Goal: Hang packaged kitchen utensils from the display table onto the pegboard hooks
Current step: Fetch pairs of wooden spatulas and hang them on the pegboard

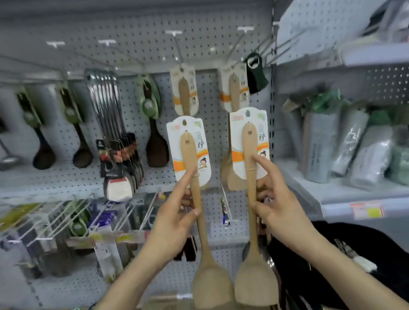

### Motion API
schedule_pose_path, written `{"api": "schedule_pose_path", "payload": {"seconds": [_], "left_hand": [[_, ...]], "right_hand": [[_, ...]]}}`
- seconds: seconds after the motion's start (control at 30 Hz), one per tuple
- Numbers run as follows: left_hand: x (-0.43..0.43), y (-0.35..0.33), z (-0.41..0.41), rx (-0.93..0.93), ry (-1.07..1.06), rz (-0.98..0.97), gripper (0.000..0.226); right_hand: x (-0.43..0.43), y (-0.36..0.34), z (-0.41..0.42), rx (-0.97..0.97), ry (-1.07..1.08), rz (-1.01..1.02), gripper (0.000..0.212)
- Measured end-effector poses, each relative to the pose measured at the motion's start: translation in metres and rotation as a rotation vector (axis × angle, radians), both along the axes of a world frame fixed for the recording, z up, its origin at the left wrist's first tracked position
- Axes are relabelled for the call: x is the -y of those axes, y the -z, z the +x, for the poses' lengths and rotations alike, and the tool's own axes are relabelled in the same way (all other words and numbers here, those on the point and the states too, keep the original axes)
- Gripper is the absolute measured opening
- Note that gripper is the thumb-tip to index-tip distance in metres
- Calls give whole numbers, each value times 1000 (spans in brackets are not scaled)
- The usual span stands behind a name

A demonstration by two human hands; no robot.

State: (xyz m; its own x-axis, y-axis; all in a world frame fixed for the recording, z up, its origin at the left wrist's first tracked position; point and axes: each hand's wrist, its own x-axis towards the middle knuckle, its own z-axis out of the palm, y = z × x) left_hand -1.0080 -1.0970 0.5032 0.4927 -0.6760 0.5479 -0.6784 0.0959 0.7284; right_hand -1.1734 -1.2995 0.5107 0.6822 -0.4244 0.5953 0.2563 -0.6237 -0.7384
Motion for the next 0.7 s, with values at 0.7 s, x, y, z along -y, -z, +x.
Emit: {"api": "schedule_pose_path", "payload": {"seconds": [0.7], "left_hand": [[40, -127, 79, 70, 3, -28, 94]], "right_hand": [[40, -117, 60, 79, 78, -44, 102]]}}
